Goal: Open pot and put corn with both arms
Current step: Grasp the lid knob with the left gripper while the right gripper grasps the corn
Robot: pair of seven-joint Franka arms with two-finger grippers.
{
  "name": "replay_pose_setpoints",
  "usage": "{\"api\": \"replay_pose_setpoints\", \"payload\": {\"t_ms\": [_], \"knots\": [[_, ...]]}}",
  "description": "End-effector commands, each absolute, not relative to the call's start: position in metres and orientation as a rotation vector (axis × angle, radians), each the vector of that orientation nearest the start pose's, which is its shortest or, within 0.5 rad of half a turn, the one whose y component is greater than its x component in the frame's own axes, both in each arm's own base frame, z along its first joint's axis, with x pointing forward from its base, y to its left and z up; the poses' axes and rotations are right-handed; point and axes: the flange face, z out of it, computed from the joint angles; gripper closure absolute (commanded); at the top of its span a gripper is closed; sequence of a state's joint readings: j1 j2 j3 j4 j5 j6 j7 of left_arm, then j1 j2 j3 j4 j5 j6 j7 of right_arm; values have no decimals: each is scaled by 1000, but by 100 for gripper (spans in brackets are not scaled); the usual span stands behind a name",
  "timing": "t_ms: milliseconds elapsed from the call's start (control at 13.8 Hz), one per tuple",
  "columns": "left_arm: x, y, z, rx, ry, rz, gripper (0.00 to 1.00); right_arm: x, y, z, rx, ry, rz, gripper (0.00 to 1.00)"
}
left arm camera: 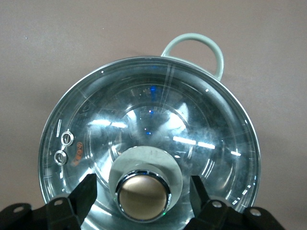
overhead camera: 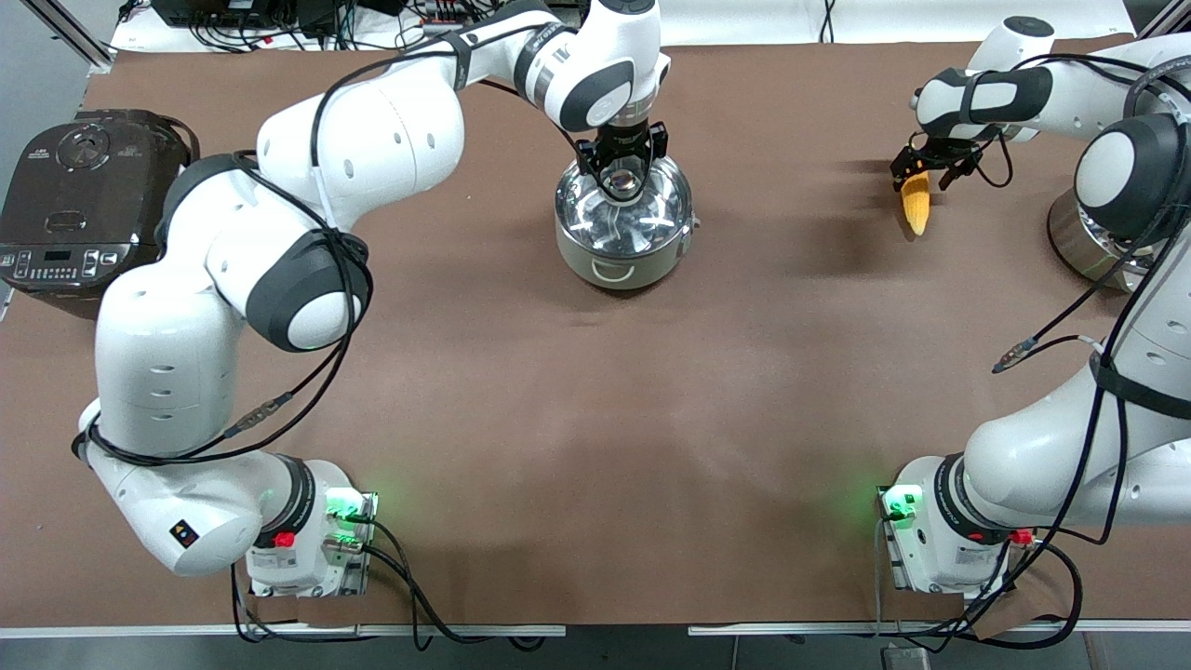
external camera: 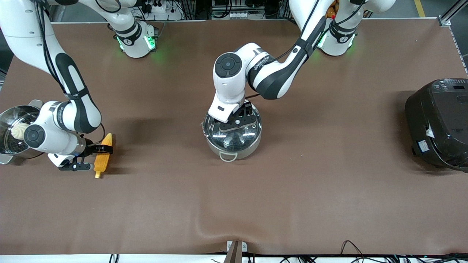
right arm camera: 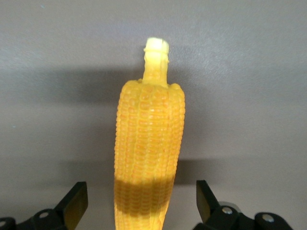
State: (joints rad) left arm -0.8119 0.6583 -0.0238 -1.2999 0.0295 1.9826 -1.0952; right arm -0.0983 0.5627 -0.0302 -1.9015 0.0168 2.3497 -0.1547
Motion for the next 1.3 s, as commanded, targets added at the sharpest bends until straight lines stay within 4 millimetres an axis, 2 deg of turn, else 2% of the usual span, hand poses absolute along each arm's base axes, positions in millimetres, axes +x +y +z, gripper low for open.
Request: {"api": "replay_pose_setpoints", "payload": {"t_ms": [0,72,145,217,289,434,507,651,724,796,941,1086,1230], "knots": [[498,-547,358,-3115,-414,-80,22,617,-86,184,-3125,-36,160,12],[497,-548,357,-3114,-412,-77,25,617,-86,183,-3124,-34,157,56],[493,-550,351,-3108,-404,-69,26,617,-87,182,-3124,-32,159,80],[492,-551,349,-3106,-403,-66,29,617,-87,182,-3124,-32,159,89],[492,-551,348,-3104,-405,-64,29,617,-86,183,-3124,-34,159,93],[492,-551,345,-3102,-398,-59,46,619,-82,192,-3124,-30,152,94],[492,-551,345,-3102,-396,-59,59,619,-77,201,-3121,-34,170,95],[494,-549,347,-3105,-394,-62,94,623,-61,229,-3107,-59,228,95],[495,-548,349,-3106,-394,-63,100,624,-51,238,-3100,-78,261,95],[495,-547,353,-3106,-398,-62,100,626,-40,246,-3094,-87,286,95],[502,-536,378,-3121,-424,-87,100,629,-15,261,-3068,-8,336,95],[505,-516,419,-3119,-457,-87,100,631,9,273,-3036,51,388,95],[512,-482,459,-3099,-435,-53,100,634,44,295,-3024,41,416,95]]}}
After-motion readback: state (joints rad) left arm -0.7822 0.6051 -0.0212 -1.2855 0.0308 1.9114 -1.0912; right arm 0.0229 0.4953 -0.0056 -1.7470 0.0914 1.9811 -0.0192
